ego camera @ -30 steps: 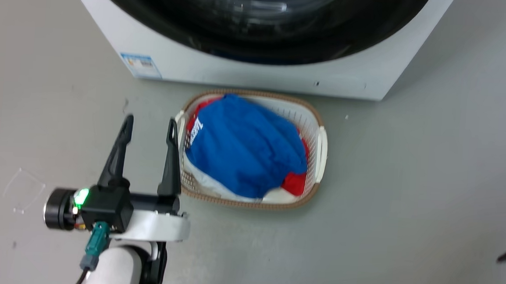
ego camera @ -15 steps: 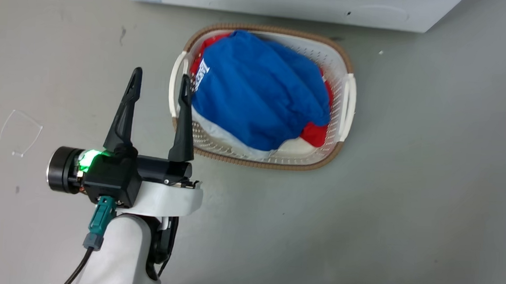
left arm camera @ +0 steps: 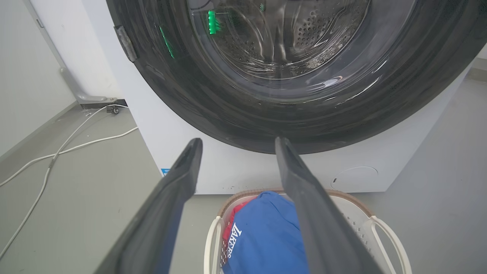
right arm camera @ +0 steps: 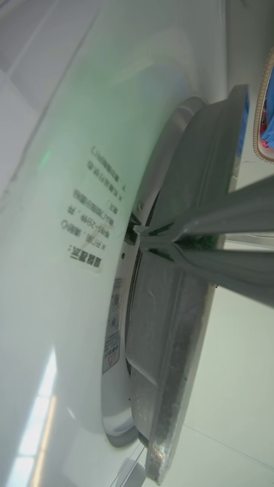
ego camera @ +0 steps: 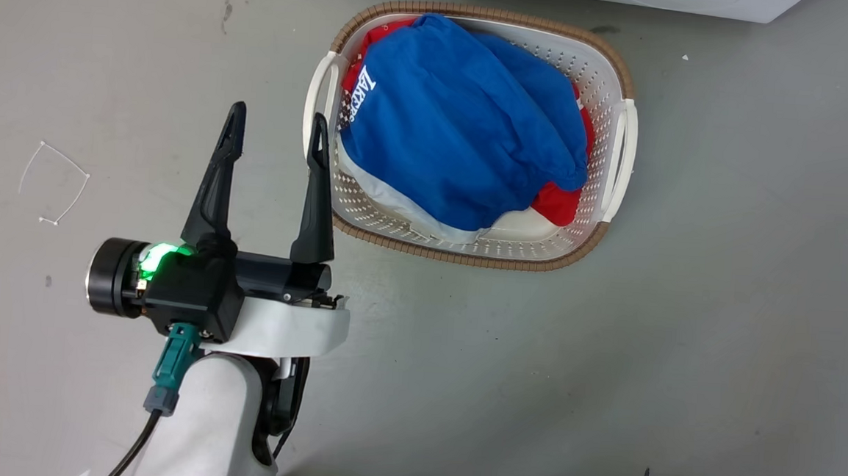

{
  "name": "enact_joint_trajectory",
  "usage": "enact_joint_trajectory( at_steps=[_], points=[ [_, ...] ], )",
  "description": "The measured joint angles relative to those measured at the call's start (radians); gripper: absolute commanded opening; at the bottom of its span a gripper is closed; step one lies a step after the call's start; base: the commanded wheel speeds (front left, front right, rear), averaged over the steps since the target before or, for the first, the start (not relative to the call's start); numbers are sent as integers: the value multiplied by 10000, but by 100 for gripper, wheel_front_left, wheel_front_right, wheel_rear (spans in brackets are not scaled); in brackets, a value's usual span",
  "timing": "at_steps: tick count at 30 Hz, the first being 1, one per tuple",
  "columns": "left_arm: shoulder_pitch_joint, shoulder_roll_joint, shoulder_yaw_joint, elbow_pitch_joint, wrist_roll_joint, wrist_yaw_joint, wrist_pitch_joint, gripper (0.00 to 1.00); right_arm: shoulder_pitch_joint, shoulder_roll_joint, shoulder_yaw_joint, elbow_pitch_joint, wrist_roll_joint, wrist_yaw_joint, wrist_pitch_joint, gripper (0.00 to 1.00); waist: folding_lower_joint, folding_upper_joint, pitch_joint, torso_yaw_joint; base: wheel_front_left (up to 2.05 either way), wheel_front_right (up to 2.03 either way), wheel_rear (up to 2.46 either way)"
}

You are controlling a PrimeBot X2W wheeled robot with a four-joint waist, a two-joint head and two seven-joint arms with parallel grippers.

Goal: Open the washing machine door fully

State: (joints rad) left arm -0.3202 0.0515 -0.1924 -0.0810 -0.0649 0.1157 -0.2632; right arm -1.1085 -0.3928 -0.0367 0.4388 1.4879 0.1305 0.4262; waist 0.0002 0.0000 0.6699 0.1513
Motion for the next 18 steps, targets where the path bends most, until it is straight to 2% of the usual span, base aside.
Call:
enact_joint_trajectory(
  at_steps=[9, 18],
  points=[
    [-80, 2, -169, 54, -104, 86, 0, 100, -945, -94, 489, 125, -301, -17, 554, 0, -1, 0, 31, 176, 0, 0, 0],
    [-71, 0, -134, 115, -194, 167, 0, 100, -918, -77, 757, 73, -403, -15, 1001, 0, -1, 0, -208, 204, 0, 0, 0]
  ],
)
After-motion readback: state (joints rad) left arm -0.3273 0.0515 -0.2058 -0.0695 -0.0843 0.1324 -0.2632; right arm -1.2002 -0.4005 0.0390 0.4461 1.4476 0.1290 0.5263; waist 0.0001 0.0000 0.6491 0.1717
